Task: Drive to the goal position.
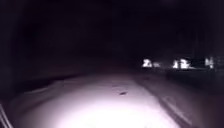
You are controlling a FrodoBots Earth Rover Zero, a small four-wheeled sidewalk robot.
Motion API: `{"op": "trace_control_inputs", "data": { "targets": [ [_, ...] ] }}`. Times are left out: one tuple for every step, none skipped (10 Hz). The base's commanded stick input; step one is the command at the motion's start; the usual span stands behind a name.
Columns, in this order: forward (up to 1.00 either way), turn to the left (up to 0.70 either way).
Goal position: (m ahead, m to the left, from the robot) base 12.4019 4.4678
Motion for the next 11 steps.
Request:
{"op": "trace_control_inputs", "data": {
  "targets": [
    [0.70, -0.27],
    [0.70, -0.27],
    [0.70, -0.27],
    [0.70, -0.27],
    [0.70, -0.27],
    [0.70, -0.27],
    [0.70, -0.27],
    [0.70, -0.27],
    [0.70, -0.27],
    [0.70, -0.27],
    [0.70, -0.27]
  ]
}}
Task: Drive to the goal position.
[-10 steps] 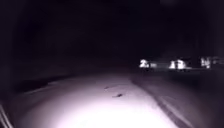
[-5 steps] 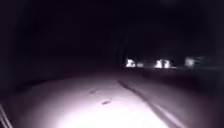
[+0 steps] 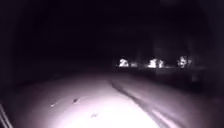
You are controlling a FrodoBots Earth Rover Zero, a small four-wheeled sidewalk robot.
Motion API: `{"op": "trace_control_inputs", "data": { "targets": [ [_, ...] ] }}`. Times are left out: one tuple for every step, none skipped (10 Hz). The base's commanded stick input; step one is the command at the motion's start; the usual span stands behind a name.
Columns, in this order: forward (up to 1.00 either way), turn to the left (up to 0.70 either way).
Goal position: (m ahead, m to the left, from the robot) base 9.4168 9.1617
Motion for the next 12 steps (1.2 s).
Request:
{"op": "trace_control_inputs", "data": {
  "targets": [
    [0.70, -0.19],
    [0.70, 0.00],
    [0.70, 0.00],
    [0.70, 0.00],
    [0.72, 0.00],
    [0.79, 0.00],
    [0.85, 0.00],
    [0.85, 0.00],
    [0.85, 0.00],
    [0.85, 0.00],
    [0.86, 0.00],
    [0.96, 0.00]
  ]
}}
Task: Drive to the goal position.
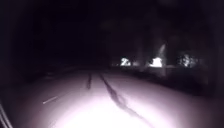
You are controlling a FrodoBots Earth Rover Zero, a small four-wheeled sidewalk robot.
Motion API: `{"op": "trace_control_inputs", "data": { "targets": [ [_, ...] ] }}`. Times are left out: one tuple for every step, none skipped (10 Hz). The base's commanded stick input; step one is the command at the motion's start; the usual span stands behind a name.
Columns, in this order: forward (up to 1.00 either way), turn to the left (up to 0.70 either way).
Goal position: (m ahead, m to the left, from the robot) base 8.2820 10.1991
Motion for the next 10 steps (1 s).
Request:
{"op": "trace_control_inputs", "data": {
  "targets": [
    [1.00, 0.00],
    [1.00, 0.00],
    [1.00, 0.00],
    [1.00, 0.00],
    [1.00, 0.00],
    [1.00, 0.00],
    [1.00, 0.00],
    [1.00, 0.00],
    [1.00, 0.00],
    [1.00, 0.00]
  ]
}}
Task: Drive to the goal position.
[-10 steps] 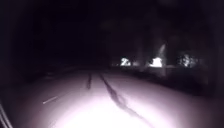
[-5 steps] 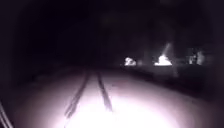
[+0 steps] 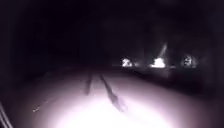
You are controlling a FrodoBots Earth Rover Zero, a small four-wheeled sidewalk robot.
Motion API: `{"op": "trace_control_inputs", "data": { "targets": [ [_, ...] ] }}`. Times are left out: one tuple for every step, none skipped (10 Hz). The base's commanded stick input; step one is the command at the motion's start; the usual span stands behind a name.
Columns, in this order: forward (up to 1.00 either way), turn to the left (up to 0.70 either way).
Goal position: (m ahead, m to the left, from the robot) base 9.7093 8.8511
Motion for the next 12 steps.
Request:
{"op": "trace_control_inputs", "data": {
  "targets": [
    [1.00, 0.00],
    [1.00, 0.00],
    [1.00, 0.00],
    [1.00, 0.00],
    [1.00, 0.00],
    [1.00, 0.00],
    [1.00, 0.00],
    [1.00, 0.00],
    [1.00, 0.00],
    [1.00, 0.00],
    [1.00, 0.00],
    [1.00, 0.00]
  ]
}}
